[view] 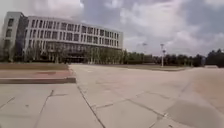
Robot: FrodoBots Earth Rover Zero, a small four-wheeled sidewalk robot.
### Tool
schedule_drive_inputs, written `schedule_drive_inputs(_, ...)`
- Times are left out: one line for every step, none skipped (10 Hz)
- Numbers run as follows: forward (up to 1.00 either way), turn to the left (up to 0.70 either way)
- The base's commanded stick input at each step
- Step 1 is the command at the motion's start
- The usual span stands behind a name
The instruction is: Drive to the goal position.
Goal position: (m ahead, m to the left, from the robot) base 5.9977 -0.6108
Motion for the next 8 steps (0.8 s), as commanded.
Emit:
schedule_drive_inputs(0.50, -0.02)
schedule_drive_inputs(0.50, -0.02)
schedule_drive_inputs(0.50, -0.02)
schedule_drive_inputs(0.50, -0.02)
schedule_drive_inputs(0.50, -0.02)
schedule_drive_inputs(0.50, -0.02)
schedule_drive_inputs(0.50, -0.02)
schedule_drive_inputs(0.50, -0.02)
